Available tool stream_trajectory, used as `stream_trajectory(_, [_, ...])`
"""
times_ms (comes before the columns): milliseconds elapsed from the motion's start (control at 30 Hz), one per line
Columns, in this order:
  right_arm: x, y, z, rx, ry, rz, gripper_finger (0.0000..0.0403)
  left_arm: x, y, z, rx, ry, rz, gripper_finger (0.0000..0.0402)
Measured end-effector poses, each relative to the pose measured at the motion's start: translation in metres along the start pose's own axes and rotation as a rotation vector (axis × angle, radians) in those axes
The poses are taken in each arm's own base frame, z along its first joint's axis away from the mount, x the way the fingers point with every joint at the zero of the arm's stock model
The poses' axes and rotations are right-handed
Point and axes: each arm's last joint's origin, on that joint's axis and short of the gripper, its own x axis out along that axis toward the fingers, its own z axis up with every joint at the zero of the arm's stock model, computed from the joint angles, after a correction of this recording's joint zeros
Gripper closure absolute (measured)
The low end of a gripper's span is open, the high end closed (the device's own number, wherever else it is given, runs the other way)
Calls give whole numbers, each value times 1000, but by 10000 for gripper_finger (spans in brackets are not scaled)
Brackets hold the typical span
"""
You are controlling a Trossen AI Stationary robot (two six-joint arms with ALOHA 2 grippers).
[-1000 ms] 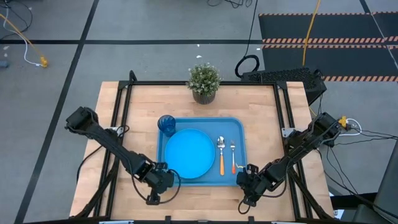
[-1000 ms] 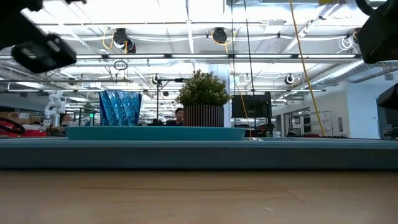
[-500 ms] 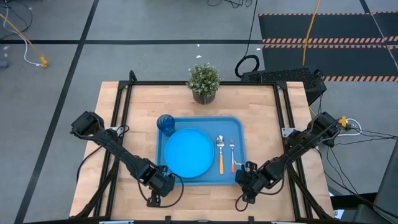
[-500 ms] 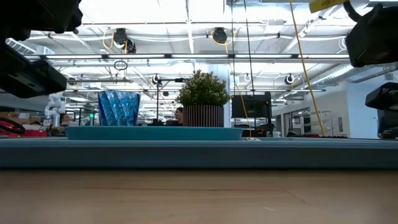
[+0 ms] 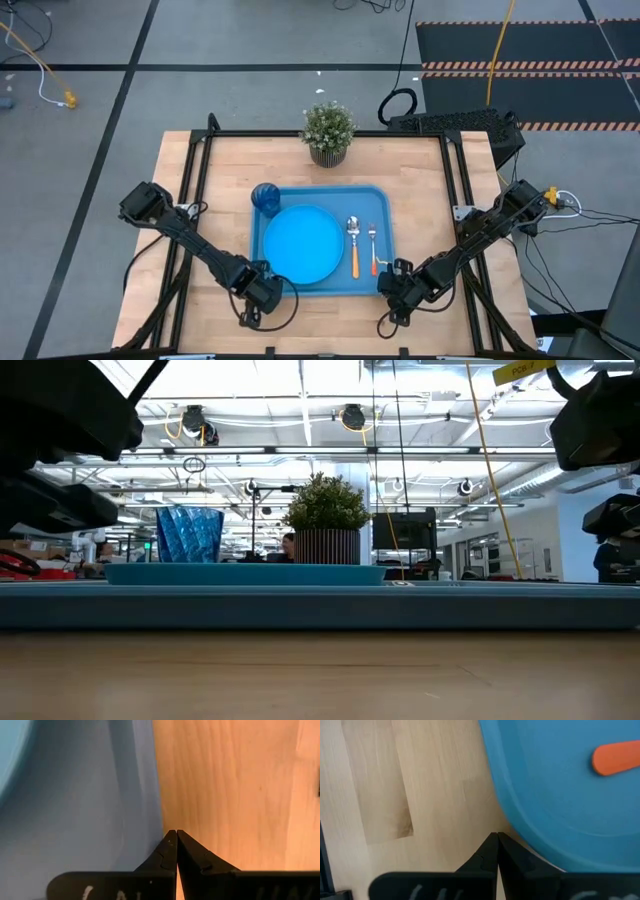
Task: Pick and place plate/cup/fork/spoon on tray
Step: Adjust the blue tray on the table, then return to Home Position
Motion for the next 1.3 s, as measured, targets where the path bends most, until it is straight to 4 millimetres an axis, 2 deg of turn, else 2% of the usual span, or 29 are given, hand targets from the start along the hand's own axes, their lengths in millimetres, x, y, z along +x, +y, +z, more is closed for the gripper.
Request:
stream_trajectory(467, [0, 0, 0, 0, 1, 1, 403, 0, 2, 0, 7, -5, 42, 401])
stream_trajectory(700, [-5, 2, -1, -5, 58, 61, 403, -4, 5, -9, -16, 103, 24, 394])
stream_trajectory(833, [-25, 5, 1, 17, 57, 147, 403, -24, 1, -11, -33, 108, -30, 392])
stream_trajectory(1067, [-72, 5, 5, -46, -164, 205, 403, -70, -12, -5, 50, -109, -23, 392])
stream_trajectory(1200, [-99, -1, 8, -169, -359, 150, 403, -96, -10, -7, 163, -279, 110, 392])
stream_trajectory(1300, [-118, -8, 11, -243, -518, 59, 403, -122, 2, -3, 127, -474, 276, 398])
